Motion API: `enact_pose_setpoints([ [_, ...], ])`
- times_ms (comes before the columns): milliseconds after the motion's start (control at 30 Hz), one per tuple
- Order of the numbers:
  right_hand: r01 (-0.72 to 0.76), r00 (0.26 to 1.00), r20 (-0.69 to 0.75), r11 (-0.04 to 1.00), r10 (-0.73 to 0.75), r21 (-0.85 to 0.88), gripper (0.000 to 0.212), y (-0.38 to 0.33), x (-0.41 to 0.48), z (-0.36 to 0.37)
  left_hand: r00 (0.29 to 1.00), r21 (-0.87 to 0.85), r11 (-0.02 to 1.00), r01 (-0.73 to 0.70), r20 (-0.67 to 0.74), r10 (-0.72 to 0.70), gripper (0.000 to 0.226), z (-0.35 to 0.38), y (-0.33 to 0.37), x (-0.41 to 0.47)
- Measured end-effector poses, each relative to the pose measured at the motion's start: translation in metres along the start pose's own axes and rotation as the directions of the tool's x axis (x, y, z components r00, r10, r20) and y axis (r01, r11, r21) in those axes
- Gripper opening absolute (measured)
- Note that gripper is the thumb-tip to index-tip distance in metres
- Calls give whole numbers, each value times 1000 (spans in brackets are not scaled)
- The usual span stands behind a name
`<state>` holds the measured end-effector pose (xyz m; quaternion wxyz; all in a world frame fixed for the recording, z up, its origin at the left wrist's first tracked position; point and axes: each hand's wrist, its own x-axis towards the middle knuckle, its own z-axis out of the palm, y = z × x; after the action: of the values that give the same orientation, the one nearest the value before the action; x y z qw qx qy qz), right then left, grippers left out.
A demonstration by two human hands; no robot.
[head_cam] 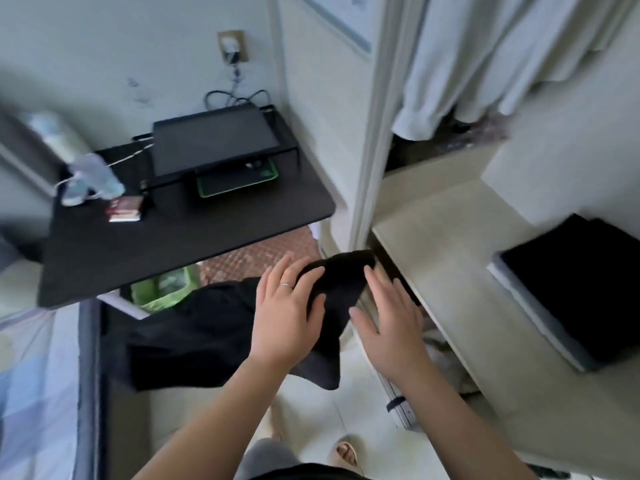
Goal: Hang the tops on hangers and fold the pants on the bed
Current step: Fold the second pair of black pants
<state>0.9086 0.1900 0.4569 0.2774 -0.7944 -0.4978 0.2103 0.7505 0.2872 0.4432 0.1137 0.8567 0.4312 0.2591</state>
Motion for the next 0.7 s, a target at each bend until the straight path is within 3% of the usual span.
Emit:
enact_pose_setpoints([
  [133, 214, 977, 22, 970, -213, -112, 66, -55, 13, 25, 970, 170, 955, 244, -46, -239, 45, -37, -58, -30],
  [267, 352, 930, 168, 923, -326, -157, 60, -97, 23, 64, 915, 257, 882, 396, -27, -403, 50, -68, -115, -65],
  [367, 409, 908, 193, 887, -372, -215, 53, -120, 25, 93, 864, 255, 836, 486, 0, -503, 57, -88, -150, -84],
  [433, 425, 905, 169, 861, -391, -281, 48, -134, 28, 107, 771, 157, 770, 619, 68, -634, 64, -98, -173, -94],
  [500, 442, 897, 159, 830, -413, -340, 42, -147, 30, 119, 631, -114, 622, 775, 196, -750, 68, -104, -191, -102],
  [600, 463, 884, 140, 791, -447, -399, 37, -156, 30, 130, 444, -481, 235, 845, 386, -809, 51, -104, -204, -113],
  [667, 486, 866, 104, 772, -490, -411, 33, -157, 27, 134, 333, -535, 11, 845, 509, -794, 27, -103, -209, -118],
  [700, 503, 850, 84, 754, -520, -423, 33, -157, 26, 136, 310, -525, -40, 850, 561, -768, 20, -103, -211, -121],
])
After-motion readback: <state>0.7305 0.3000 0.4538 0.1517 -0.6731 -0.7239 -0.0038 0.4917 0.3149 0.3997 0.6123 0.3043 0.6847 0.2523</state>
